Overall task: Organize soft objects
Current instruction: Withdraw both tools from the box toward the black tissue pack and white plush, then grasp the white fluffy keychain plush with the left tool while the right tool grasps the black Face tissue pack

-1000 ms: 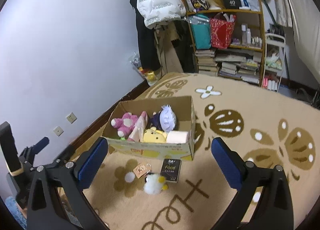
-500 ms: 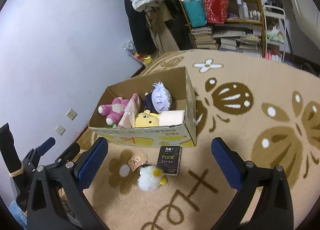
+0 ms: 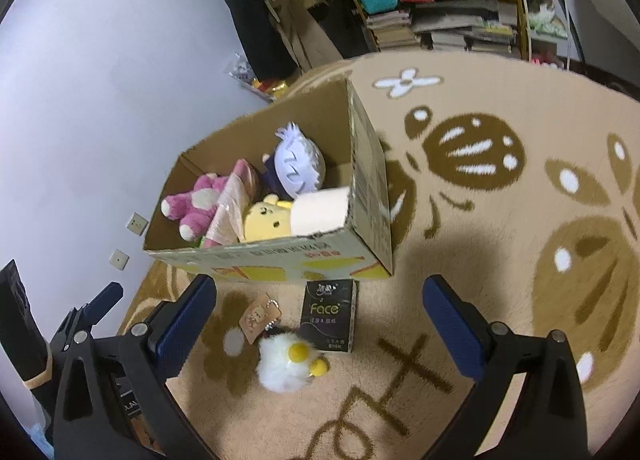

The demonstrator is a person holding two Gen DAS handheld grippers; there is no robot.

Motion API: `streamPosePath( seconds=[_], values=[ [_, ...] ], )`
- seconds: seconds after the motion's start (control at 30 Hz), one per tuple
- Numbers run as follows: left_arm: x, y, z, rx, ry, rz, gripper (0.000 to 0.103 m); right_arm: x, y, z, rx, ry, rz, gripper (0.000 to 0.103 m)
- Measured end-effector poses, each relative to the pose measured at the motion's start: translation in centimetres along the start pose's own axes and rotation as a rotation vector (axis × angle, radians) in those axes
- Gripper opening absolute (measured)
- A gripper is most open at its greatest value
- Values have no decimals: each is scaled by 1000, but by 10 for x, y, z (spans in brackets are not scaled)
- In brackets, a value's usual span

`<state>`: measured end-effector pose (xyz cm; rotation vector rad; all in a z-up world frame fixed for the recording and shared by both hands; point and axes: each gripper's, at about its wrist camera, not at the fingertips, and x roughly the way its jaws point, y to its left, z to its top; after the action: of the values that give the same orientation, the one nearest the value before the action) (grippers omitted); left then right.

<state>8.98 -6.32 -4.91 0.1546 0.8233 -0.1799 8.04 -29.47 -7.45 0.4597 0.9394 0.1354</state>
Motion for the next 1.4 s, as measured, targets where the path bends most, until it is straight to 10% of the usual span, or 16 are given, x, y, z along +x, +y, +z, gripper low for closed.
streamPosePath(
  seconds=[0.5,1.0,1.4],
  values=[
    [39,-29,-6,73,87,-43,103,42,-12,-6,29,117,-20,100],
    [64,-53,-17,112,187,-144,103,78,-25,-11,69,230,-7,67],
    [73,-72,-29,197,178,-76,96,90,-25,-12,71,249,29,53]
  ],
)
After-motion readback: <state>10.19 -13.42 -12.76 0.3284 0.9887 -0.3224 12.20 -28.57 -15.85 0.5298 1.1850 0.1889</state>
